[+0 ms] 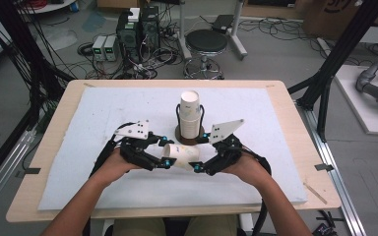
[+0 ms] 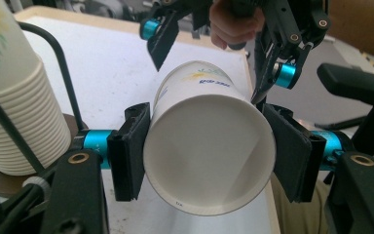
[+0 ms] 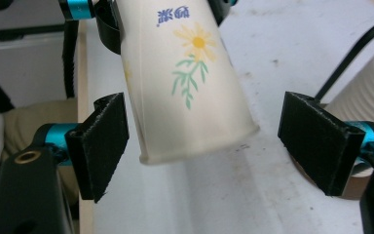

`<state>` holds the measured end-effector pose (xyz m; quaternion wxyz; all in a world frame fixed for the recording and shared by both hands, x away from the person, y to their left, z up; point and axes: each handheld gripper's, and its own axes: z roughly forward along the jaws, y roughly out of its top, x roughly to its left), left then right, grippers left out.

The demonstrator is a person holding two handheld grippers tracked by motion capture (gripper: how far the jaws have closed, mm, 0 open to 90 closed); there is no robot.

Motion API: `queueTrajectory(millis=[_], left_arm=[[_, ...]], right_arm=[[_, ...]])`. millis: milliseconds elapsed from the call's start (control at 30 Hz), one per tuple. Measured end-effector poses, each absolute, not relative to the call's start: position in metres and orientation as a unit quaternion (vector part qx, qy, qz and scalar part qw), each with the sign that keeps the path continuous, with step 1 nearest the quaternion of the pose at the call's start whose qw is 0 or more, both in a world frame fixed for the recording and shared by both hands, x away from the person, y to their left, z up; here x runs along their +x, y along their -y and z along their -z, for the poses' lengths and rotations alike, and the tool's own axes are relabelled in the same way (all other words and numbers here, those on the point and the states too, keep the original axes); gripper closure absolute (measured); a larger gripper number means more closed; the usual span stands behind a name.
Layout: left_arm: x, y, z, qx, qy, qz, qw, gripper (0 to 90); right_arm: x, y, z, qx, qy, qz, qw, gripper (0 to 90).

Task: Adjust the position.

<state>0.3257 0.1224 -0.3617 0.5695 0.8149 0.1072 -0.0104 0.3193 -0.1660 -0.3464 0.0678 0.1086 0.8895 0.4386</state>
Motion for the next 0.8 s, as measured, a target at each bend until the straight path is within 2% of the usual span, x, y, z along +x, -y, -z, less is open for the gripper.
queueTrajectory(millis=[133, 433, 567, 800], left_arm=[[0.324, -0.130, 0.364, 0.799, -0.110, 0.002, 0.591, 37.3], [0.320, -0.139, 0.371, 0.777, -0.111, -0.013, 0.620, 37.3], [0.319, -0.140, 0.373, 0.768, -0.106, -0.012, 0.631, 37.3], [0.317, -0.136, 0.375, 0.766, -0.094, -0.008, 0.637, 37.3]], right_arm=[[0.317, 0.170, 0.347, 0.109, -0.884, -0.450, 0.063, 19.1], [0.307, 0.181, 0.362, 0.130, -0.864, -0.477, 0.095, 19.1], [0.304, 0.187, 0.372, 0.139, -0.850, -0.499, 0.093, 19.1], [0.304, 0.194, 0.393, 0.149, -0.821, -0.549, 0.044, 19.1]])
